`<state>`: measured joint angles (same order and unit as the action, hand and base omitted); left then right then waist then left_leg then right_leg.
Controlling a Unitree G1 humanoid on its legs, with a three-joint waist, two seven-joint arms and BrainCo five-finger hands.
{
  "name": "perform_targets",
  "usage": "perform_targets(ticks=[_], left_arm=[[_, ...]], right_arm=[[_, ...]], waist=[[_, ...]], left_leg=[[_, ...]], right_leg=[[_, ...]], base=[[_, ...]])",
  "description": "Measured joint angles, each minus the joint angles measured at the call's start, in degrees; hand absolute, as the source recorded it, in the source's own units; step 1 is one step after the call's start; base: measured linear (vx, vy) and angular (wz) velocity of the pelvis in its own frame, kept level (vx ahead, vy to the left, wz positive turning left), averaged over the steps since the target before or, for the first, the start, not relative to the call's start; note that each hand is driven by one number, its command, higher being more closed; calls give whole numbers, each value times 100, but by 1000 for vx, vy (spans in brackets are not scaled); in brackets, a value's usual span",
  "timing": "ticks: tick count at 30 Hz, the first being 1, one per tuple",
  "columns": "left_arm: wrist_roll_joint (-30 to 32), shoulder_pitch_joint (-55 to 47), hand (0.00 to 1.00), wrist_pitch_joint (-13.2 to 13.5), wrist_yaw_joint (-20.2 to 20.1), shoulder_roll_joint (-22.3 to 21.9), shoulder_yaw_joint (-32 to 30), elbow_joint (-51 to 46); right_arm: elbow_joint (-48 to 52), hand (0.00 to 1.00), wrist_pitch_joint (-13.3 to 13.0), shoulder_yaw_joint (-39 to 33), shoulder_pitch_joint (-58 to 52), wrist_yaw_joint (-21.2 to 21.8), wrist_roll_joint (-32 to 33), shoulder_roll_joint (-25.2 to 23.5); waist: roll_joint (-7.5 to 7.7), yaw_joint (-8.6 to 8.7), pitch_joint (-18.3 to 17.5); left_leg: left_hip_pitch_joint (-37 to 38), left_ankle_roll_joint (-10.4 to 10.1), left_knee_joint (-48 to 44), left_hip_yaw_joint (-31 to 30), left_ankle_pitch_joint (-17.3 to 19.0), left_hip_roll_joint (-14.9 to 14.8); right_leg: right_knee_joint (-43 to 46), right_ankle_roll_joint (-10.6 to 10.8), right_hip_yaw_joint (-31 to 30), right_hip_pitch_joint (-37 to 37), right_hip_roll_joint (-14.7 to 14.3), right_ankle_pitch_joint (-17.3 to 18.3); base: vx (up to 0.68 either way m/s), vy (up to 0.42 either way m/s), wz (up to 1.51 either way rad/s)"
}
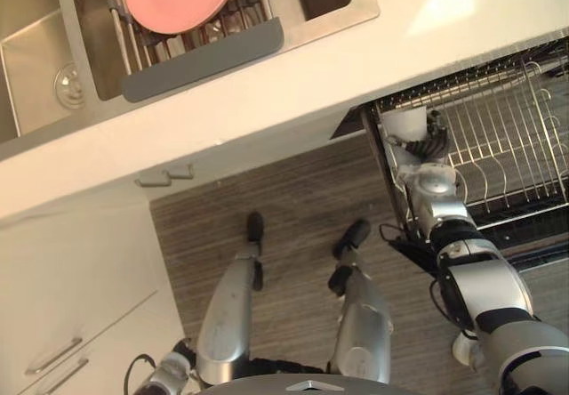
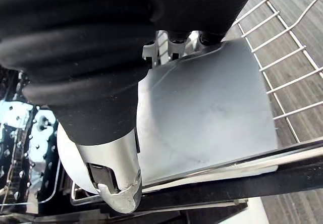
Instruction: Walk over to the sink, pick up the cup, carry it to the dishwasher, place the cup inside the dishwasher, then close the dishwasher door
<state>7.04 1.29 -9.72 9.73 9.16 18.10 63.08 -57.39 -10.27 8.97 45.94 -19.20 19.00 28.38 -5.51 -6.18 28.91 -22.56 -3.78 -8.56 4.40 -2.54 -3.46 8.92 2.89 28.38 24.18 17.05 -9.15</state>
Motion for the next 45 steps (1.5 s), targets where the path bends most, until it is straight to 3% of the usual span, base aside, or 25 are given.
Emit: perform_targets(ticks=[6,9,14,17,20,22,25,31,33,36,39,43,45], left_arm=[[3,65,0,109,222,-11,-25,113],[132,64,0,137,256,-5,-153,98],[331,-68,0,131,258,131,-221,-103],[325,-222,0,129,344,224,-229,-230],[331,-485,0,88,551,317,-241,-338],[341,-568,0,65,642,328,-278,-346],[443,-816,0,-55,753,319,-347,-349],[437,-883,0,-111,782,309,-673,-423],[436,-890,0,-113,787,308,-712,-436],[428,-926,0,-155,766,264,-970,-457],[328,-960,0,-131,737,214,-1304,-458],[201,-1052,0,21,759,205,-1573,-441],[184,-1070,0,104,771,207,-1583,-396]], right_arm=[[52,0,-15,9,-32,-287,-598,-177],[482,0,5,-14,-263,-398,-851,-272],[1244,0,-30,-291,-980,-377,-920,-332],[1950,0,-210,-752,-1702,-376,-793,-354],[2957,0,-276,-1305,-2732,-387,-554,-833],[3404,0,-324,-1436,-3232,-386,-515,-1019],[4194,0,-366,-1563,-4060,-307,-312,-1307],[5521,0,-333,-2015,-4613,-68,308,-1698],[5982,0,-300,-2159,-4716,106,545,-1721],[6710,0,-332,-2380,-4803,932,1230,-1711],[7452,0,-285,-2225,-4808,2158,1879,-1684],[7845,0,97,-1928,-4716,3370,1913,-1535],[7843,0,203,-1796,-4640,3475,1884,-1402]], waist=[[29,-1,-5],[127,24,19],[432,105,-13],[663,206,-110],[958,348,-459],[1040,362,-637],[1112,432,-1155],[1080,528,-1654],[1065,599,-1789],[1052,641,-1962],[1042,704,-2042],[1108,670,-2191],[1124,673,-2208]], left_leg=[[192,-63,391,-10,-217,-29],[377,-62,558,17,-322,-58],[879,-86,750,70,-327,-108],[1046,-126,740,89,-270,-133],[1203,-153,675,126,-162,-196],[1334,-165,661,155,-97,-227],[1595,-164,690,225,16,-236],[1945,-193,761,416,168,-211],[2004,-171,769,470,229,-215],[2150,-168,803,633,273,-239],[2281,-177,897,741,273,-256],[2373,-209,969,720,210,-306],[2382,-194,970,660,199,-308]], right_leg=[[50,-21,30,-3,-22,87],[44,-36,19,-91,-56,89],[-1,5,-4,-491,-118,157],[-108,20,3,-706,-178,158],[-325,45,21,-962,-293,129],[-476,66,24,-1149,-358,92],[-908,131,32,-1550,-465,-51],[-1364,176,-88,-1977,-544,-257],[-1397,185,-111,-2019,-545,-246],[-1398,147,-269,-2023,-550,-212],[-1396,146,-357,-2036,-559,-212],[-1391,169,-283,-2113,-610,-212],[-1394,162,-227,-2162,-608,-205]], base=[[-10,-56,1],[20,-59,-5],[50,-38,-6],[50,-20,-5],[74,-28,-6],[72,-24,-9],[97,-12,-10],[36,6,-14],[-11,11,-18],[24,5,-29],[23,-4,-18],[53,-20,2],[45,-16,18]])
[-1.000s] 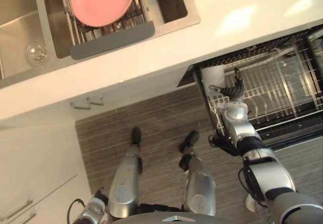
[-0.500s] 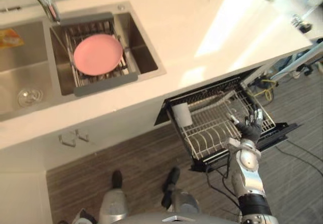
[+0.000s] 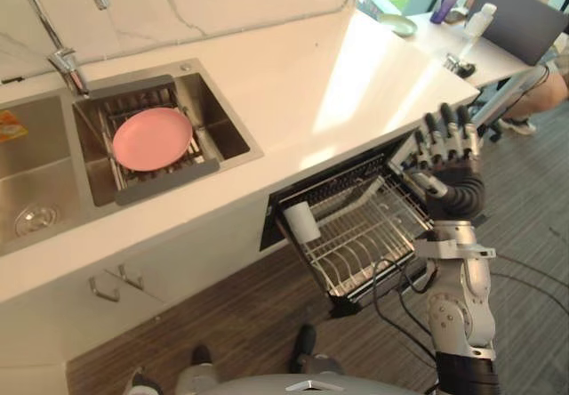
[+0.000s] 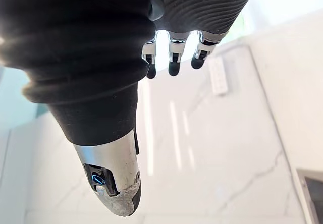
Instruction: Walk over to the sink, pick up the cup, carry it to the dishwasher, place the cup inside the dishwasher, then close the dishwasher door
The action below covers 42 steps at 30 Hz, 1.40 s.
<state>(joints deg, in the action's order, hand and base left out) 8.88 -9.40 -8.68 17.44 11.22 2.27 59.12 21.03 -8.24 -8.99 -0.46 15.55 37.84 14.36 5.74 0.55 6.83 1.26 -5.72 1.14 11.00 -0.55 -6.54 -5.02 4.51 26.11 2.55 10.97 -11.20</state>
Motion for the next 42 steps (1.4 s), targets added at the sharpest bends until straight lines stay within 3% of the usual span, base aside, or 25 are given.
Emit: perform_targets(ticks=[5,10,12,14,16,21,23,27,28,29,30,31,32,33,34,35,36,37,38,40,42], left_arm=[[-214,-32,0,216,92,-3,-15,36],[-484,-42,0,409,139,-65,-223,59],[-486,-74,0,428,190,-55,-228,58],[-447,-130,0,400,227,-9,-278,57],[-375,-183,0,337,182,-13,-280,53],[-362,-432,0,213,-25,-140,-229,60],[-366,-424,0,232,-67,-186,-209,66],[-310,-306,0,365,-77,-152,-207,65],[-297,-307,0,381,-77,-134,-202,64],[-304,-285,0,388,-73,-117,-167,61],[-311,-284,0,395,-69,-100,-117,61],[-313,-291,0,415,-66,-21,32,38],[-306,-276,0,430,-68,106,131,-8],[-300,-259,0,428,-75,131,163,-7],[-290,-238,0,424,-88,153,251,-6],[-207,-137,0,401,-175,125,290,-16],[-182,-119,0,383,-199,131,302,-15],[-141,-69,0,328,-282,161,415,-11],[16,11,0,274,-336,231,587,0],[150,57,0,191,-423,282,819,76],[139,74,0,185,-419,362,898,58]], right_arm=[[-559,0,254,946,959,20,-545,520],[-1578,0,531,1600,1896,-879,-1127,601],[-1772,0,574,1599,1968,-1213,-1128,601],[-1760,0,623,1522,1945,-1542,-1275,598],[-1748,0,673,1397,1884,-1728,-1491,603],[-1788,0,683,1243,1741,-1880,-1626,630],[-1778,0,602,1112,1637,-2012,-1621,633],[-1737,0,443,663,1112,-2391,-1591,595],[-1735,0,415,563,1036,-2461,-1592,543],[-1735,0,397,478,924,-2499,-1592,479],[-1731,0,386,439,862,-2499,-1592,433],[-1672,0,341,428,724,-2549,-1588,386],[-1495,0,336,407,570,-2602,-1587,384],[-1459,0,312,378,530,-2608,-1588,395],[-1461,0,284,343,494,-2614,-1587,406],[-1462,0,273,292,442,-2608,-1583,405],[-1461,0,273,278,429,-2601,-1577,402],[-1401,0,274,158,355,-2585,-1572,384],[-1241,0,238,-45,219,-2580,-1570,361],[-971,0,172,-331,-44,-2566,-1571,350],[-796,0,148,-509,-357,-2536,-1580,275]], waist=[[11,-37,-8],[22,-325,-39],[17,-329,-61],[-35,-173,-114],[-113,-98,-127],[-180,-142,-64],[-157,-127,-49],[-54,3,-16],[-16,19,11],[-9,19,36],[-9,23,36],[36,60,59],[177,191,89],[193,248,86],[141,322,79],[-2,298,156],[-28,289,171],[-26,279,162],[-15,325,156],[0,482,150],[125,550,70]], left_leg=[[-26,10,14,-281,-34,0],[-139,97,37,-422,-145,-18],[-167,155,28,225,-193,-159],[-347,241,-386,1783,-245,-545],[-513,302,-918,2541,-213,-761],[-831,344,-1766,2359,285,-826],[-850,331,-1805,2379,433,-730],[-1033,532,-1893,2354,621,-337],[-1073,557,-1897,2354,664,-249],[-1097,574,-1885,2335,746,-162],[-1081,580,-1854,2318,786,-114],[-998,658,-1771,2198,837,42],[-937,754,-1774,1986,900,266],[-920,785,-1765,1864,923,328],[-794,790,-1562,1694,921,365],[-658,806,-1393,1468,912,294],[-599,828,-1323,1300,898,270],[-467,840,-1149,1033,842,267],[-346,826,-1042,878,834,278],[-205,768,-974,726,804,344],[-15,717,-954,551,840,533]], right_leg=[[19,32,317,-198,24,32],[34,87,853,-481,87,91],[35,147,1200,-657,180,136],[39,256,1862,-888,313,157],[160,371,2207,-954,501,181],[940,513,2098,-703,958,474],[1188,627,2023,-622,1180,633],[1481,673,1822,-360,1626,832],[1535,524,1783,-312,1711,893],[1697,-181,1636,-169,1797,1007],[1861,-619,1504,-94,1832,1130],[2216,-1183,1043,39,1874,1487],[2503,-1347,382,48,1830,1550],[2647,-1261,76,66,1835,1284],[3125,-1313,-325,311,1812,758],[3459,-825,-590,514,1566,1057],[3529,-543,-699,597,1351,1355],[3442,-348,-841,760,946,1708],[3162,-233,-902,875,595,1797],[2803,-111,-1012,981,311,1733],[2431,-108,-995,1024,228,1075]], base=[[16,-9,31],[-2,2,57],[4,37,105],[56,82,135],[56,217,106],[26,235,13],[-40,214,1],[-40,194,18],[9,194,9],[11,160,6],[38,192,14],[65,146,55],[65,146,77],[135,116,90],[180,95,59],[208,102,39],[161,59,18],[164,49,24],[185,42,34],[247,-7,70],[295,-60,71]])
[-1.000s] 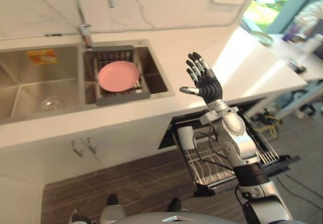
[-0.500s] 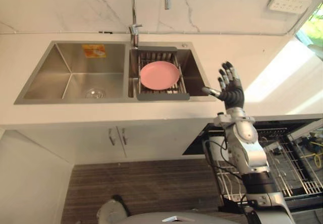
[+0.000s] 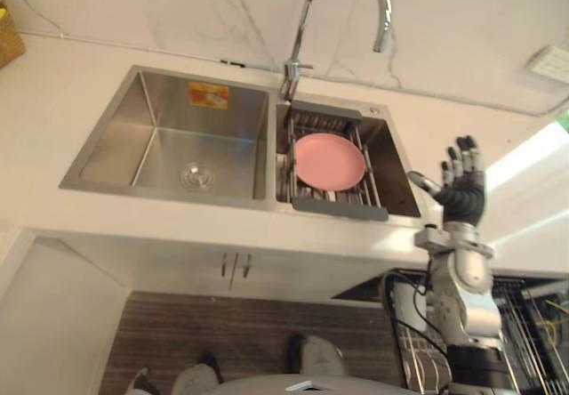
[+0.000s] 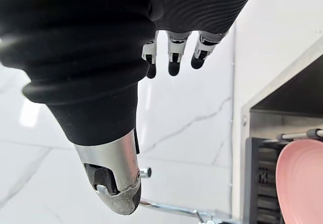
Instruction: Walk over to the sink, pick up the cup, carry it to the dishwasher, place the cup inside the dishwasher, then close the dishwasher door
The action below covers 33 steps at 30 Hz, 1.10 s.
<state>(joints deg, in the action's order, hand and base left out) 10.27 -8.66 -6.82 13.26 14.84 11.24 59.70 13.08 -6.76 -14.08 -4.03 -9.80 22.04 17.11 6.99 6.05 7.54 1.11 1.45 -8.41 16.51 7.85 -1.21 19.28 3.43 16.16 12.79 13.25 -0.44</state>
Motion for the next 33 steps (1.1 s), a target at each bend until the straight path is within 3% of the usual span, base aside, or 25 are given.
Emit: perform_targets(ticks=[1,2,4,6,9,10,15,18,20,22,27,31,33], left_arm=[[-19,66,0,-25,14,25,6,6],[-22,118,0,-38,25,15,6,-2],[-117,284,0,-87,32,-96,2,-59],[-102,291,0,-119,36,-154,-1,-50],[70,256,0,-163,30,-158,0,-49],[133,50,0,-47,10,-256,-213,-52],[132,43,0,-27,10,-257,-213,-51],[44,51,0,12,9,-257,-213,-51],[-197,50,0,8,21,-256,-212,-51],[-612,72,0,-50,31,-249,-215,-52],[-1332,68,0,-201,104,-264,-219,-50],[-1330,116,0,-357,133,-262,-217,-48],[-1088,122,0,-440,83,-254,-222,-46]], right_arm=[[-36,0,1,-38,-53,34,-1,-71],[-51,0,2,-41,-18,47,-1,-95],[-53,0,-2,-38,86,62,-1,-80],[-53,0,-1,-54,117,47,0,-79],[-50,0,-42,-184,117,-49,11,-75],[-50,0,-84,-236,-25,175,75,-77],[-53,0,-85,-234,-35,176,75,-78],[-61,0,-214,-231,-187,198,178,-91],[-107,0,-318,-212,-256,220,327,-120],[-309,0,-508,-182,-195,224,556,-237],[-340,0,-590,-169,-145,104,747,-539],[-338,0,-588,-184,-143,67,747,-540],[-338,0,-587,-191,-190,86,746,-538]], waist=[[97,11,-93],[77,-58,-130],[-212,-145,-69],[-314,-142,-55],[-327,-138,-51],[-471,-126,-165],[-480,-130,-191],[-480,-125,-198],[-469,-135,-207],[-465,-260,-222],[-468,-358,-234],[-481,-350,-242],[-549,-297,-273]], left_leg=[[21,-61,-52,-85,42,110],[15,-102,-80,-82,67,44],[10,-213,-69,-90,132,-144],[140,-243,-11,-89,139,-219],[384,-309,92,-87,182,-271],[316,-282,147,-90,183,-161],[310,-281,146,-98,182,-160],[226,-266,137,-196,151,-145],[151,-264,124,-256,127,-142],[51,-266,57,-253,124,-163],[-26,-285,67,-307,90,-159],[-45,-337,130,-281,123,-178],[-215,-347,-212,-99,298,-360]], right_leg=[[-295,-99,84,-58,-23,-205],[-434,-102,6,-150,-87,-214],[-790,-137,71,-334,-316,-262],[-912,-137,125,-515,-406,-262],[-1014,-132,157,-815,-485,-258],[-1270,29,68,-858,-443,-268],[-1271,30,83,-860,-438,-268],[-1279,34,238,-861,-390,-268],[-1361,74,340,-879,-374,-308],[-1601,72,361,-914,-415,-457],[-2222,86,499,-1180,-493,-782],[-2244,77,527,-1170,-514,-758],[-2189,58,584,-1166,-556,-636]], base=[[283,-102,24],[320,-122,8],[238,-86,-6],[189,-75,1],[74,-16,5],[12,11,3],[0,0,1],[-10,-2,21],[-18,-7,19],[-30,-8,2],[-43,-7,8],[-16,0,6],[-3,1,19]])
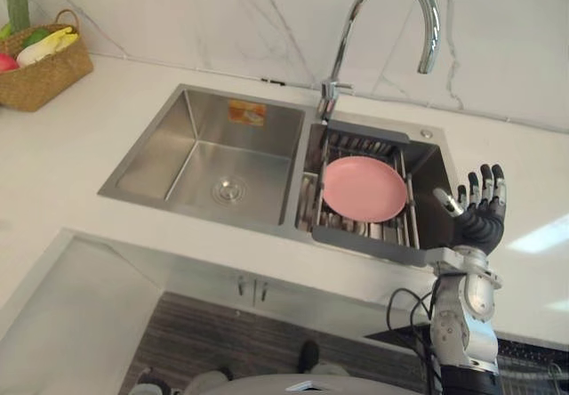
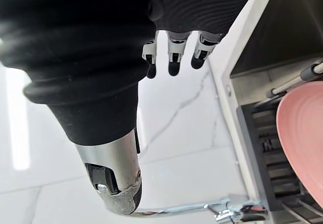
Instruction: Walk over to the sink, pick up the cup, carry it to the dishwasher, place the cup inside the dishwasher, then close the dishwasher door
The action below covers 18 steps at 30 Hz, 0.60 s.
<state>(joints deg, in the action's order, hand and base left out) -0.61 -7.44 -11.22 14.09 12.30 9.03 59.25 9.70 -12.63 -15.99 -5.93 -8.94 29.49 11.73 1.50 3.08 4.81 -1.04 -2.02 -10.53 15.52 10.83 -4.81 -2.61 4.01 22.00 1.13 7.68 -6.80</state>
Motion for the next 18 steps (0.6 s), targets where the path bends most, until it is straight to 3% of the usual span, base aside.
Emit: perform_targets(ticks=[3,7,11,13,18], left_arm=[[526,4,0,-7,-158,-24,0,20],[588,3,0,11,-298,-89,12,37],[717,4,0,69,-448,-183,85,39],[757,4,0,67,-495,-175,118,38],[743,-11,0,153,-479,-169,133,43]], right_arm=[[-1,0,6,35,13,11,-34,12],[-100,0,-4,286,315,6,-76,211],[-190,0,-21,413,443,-125,-159,238],[-182,0,-24,416,444,-289,-289,228],[-182,0,-25,414,430,-276,-287,220]], waist=[[-183,-19,34],[-310,20,179],[-509,47,236],[-492,55,247],[-462,75,264]], left_leg=[[-316,-15,-905,-42,233,-261],[-429,-139,-1381,-142,153,-264],[-77,-109,-574,-64,-16,-127],[97,-117,-18,41,-235,-50],[207,-157,395,211,-406,9]], right_leg=[[127,-56,-28,-7,-153,47],[94,-87,-124,-131,-75,90],[95,-53,-141,-46,-29,95],[67,-73,-132,53,-11,42],[-178,-75,-231,65,-36,-161]], base=[[7,13,1],[-26,10,-9],[-59,-7,-1],[-47,-13,2],[-69,-6,-14]])
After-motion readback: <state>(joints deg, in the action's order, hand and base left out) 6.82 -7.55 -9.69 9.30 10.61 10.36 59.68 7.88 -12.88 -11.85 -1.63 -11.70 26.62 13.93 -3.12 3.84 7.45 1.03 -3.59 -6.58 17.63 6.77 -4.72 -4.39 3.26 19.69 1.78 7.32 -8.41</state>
